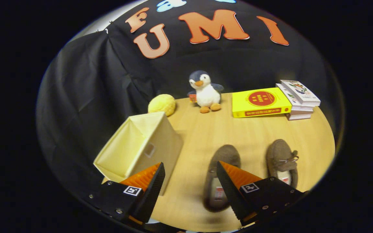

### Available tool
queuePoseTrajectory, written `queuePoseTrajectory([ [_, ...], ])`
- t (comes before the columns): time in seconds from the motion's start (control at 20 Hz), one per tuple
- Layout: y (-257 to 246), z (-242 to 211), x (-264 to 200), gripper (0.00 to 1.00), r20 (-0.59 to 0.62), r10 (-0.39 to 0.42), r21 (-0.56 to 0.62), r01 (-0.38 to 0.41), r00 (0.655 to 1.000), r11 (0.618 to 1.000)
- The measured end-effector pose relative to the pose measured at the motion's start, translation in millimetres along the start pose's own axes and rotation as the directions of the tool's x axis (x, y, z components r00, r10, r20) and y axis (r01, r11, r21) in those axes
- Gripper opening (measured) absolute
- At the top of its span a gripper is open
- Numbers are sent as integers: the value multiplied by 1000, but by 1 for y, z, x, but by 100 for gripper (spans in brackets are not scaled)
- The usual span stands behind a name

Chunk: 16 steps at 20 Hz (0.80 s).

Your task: Open the storage box then place both shoes into the box .Put the left shoe in first, then the right shoe, with the right side of both shoes facing outward in a uniform manner.

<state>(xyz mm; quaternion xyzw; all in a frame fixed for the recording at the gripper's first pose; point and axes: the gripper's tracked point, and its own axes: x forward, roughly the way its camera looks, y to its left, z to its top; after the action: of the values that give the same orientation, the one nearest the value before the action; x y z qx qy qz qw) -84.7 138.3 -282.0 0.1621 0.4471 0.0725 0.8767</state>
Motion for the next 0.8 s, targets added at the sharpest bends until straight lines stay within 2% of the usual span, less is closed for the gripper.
queuePoseTrajectory([
  [0.2,-48,-34,14,95,-48,-94,-40,92,994,995],
  [0.4,-71,-57,40,87,-87,-135,-117,125,987,985],
  [0.65,-83,-61,74,55,-84,-156,-99,148,984,984],
  [0.7,-83,-65,81,51,-98,-153,-102,143,983,984],
  [0.8,-77,-68,89,36,-126,-133,-72,124,983,990],
])
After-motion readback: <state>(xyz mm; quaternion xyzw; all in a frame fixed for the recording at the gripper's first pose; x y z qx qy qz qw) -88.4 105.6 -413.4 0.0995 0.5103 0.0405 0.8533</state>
